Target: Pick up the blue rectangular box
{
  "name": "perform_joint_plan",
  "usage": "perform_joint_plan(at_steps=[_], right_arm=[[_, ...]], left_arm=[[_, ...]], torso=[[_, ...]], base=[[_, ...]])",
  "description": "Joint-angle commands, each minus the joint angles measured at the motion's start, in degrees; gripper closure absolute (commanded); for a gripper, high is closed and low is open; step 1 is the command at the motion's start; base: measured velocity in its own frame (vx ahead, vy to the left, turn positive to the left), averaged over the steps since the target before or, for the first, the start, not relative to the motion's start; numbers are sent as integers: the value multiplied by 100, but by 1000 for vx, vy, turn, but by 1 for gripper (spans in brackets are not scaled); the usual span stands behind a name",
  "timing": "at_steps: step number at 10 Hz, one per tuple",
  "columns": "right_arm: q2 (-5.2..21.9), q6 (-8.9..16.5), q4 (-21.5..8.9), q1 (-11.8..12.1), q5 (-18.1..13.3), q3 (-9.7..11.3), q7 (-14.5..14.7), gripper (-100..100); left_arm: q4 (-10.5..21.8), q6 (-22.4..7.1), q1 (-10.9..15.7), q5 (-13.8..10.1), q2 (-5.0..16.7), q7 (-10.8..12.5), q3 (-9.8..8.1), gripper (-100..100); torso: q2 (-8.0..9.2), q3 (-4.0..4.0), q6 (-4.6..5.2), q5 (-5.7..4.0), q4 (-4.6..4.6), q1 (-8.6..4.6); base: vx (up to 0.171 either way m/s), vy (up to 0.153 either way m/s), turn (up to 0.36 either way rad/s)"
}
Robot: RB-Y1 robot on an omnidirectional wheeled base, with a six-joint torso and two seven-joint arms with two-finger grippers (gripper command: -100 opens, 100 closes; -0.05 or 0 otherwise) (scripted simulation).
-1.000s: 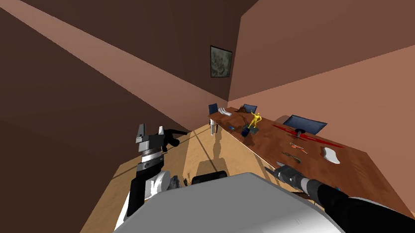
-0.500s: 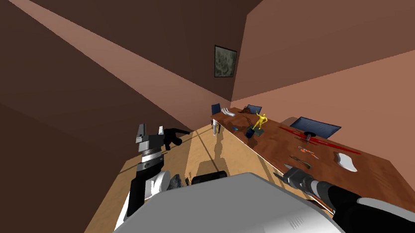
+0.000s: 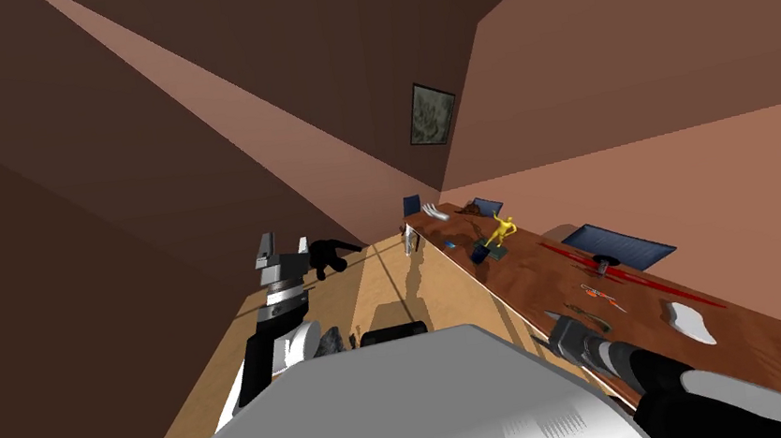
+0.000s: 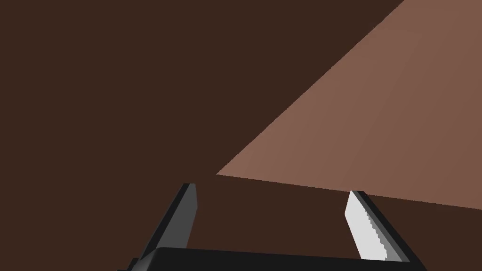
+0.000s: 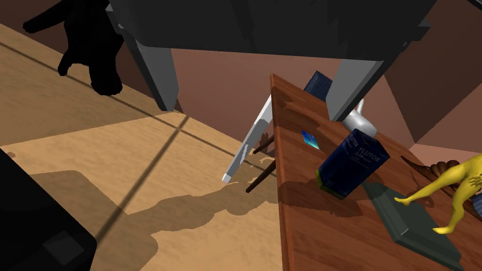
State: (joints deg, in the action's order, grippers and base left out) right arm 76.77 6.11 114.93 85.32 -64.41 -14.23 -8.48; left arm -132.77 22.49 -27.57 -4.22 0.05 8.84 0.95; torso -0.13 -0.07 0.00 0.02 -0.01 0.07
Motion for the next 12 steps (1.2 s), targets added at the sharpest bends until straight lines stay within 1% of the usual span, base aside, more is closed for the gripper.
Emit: perform_joint_plan(at_steps=[1,2,3,4,5,6,7,8,9,10,11,12], right_arm=[[286,209,-82,286,-286,-107,-74,-100],[497,209,-82,420,-434,-107,-74,-100],[673,406,-183,598,-609,-154,-148,-100],[911,406,-183,727,-732,-154,-148,-100],[915,406,-183,727,-760,-154,-148,-100],[1167,597,-283,982,-1005,-199,-222,-100],[1312,597,-283,1033,-1072,-199,-222,-100],[1505,781,-381,1268,-1280,-240,-295,-100],[1693,781,-381,1335,-1354,-240,-295,-100],[1892,957,-477,1600,-1508,-278,-367,-100],[2054,957,-477,1633,-1657,-278,-367,-100],[2229,1125,-571,1879,-1827,-311,-438,-100]], left_arm=[[0,0,0,0,0,0,0,0],[0,0,0,0,0,0,0,0],[0,0,0,0,0,0,0,0],[0,0,0,0,0,0,0,0],[0,0,0,0,0,0,0,0],[0,0,0,0,0,0,0,0],[0,0,0,0,0,0,0,0],[0,0,0,0,0,0,0,0],[0,0,0,0,0,0,0,0],[0,0,0,0,0,0,-1,0],[0,0,-1,0,0,0,0,0],[0,0,-1,0,0,0,-1,0]], torso=[[0,0,0,0,0,0],[-7,-4,-3,0,-2,1],[-8,-5,0,1,-2,5],[-15,-9,-3,1,-4,4],[-15,-9,0,0,-4,0],[-2,-2,2,-1,-1,0],[-10,-6,-1,-1,-2,-2],[-12,-7,-1,-2,-3,-4],[-21,-13,-3,-2,-5,-9],[-11,-7,1,-5,-3,-17],[-25,-14,-1,-4,-5,-14],[-31,-18,1,-3,-7,-7]], base=[[57,32,126],[58,42,89],[78,38,122],[73,23,82],[36,20,10],[70,18,90],[68,13,105],[97,0,177],[50,-30,105],[110,-8,132],[125,7,60],[122,-7,149]])
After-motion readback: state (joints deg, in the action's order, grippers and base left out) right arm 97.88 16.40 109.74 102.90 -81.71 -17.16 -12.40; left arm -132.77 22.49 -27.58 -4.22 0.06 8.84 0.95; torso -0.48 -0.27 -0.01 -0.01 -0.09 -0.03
